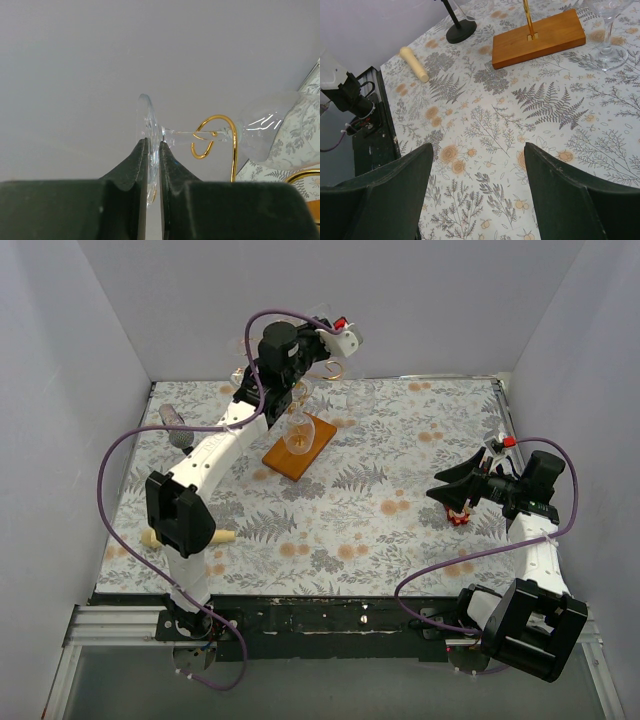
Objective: Place the wine glass upside down on the wine glass rack
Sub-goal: Turn the wine glass upside down at the wine rack.
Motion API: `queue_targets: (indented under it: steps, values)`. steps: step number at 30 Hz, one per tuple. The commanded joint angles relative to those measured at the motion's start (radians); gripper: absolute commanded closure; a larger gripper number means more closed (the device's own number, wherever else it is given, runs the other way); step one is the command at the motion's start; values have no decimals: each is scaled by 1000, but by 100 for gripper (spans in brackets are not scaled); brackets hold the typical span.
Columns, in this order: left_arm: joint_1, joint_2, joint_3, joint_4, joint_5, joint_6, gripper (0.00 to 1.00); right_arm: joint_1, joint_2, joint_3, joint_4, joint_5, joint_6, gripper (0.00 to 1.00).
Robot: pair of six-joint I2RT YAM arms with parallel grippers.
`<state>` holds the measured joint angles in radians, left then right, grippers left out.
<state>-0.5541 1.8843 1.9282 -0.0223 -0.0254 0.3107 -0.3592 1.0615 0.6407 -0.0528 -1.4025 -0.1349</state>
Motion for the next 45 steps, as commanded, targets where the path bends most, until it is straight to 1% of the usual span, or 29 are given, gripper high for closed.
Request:
queue_targets:
  steps: [1, 25, 31, 45]
  values:
    - [-15, -13, 23, 127, -22, 16, 100, -4, 0, 13, 2, -33, -9, 19]
    - [-15, 33, 20, 170, -85, 51, 100, -4, -1, 11, 1, -39, -8, 19]
    - [-6, 19, 9, 145, -88, 64, 100, -4, -3, 11, 1, -41, -9, 19]
    - [11, -11, -20, 76, -41, 99, 100, -4, -3, 11, 1, -43, -8, 19]
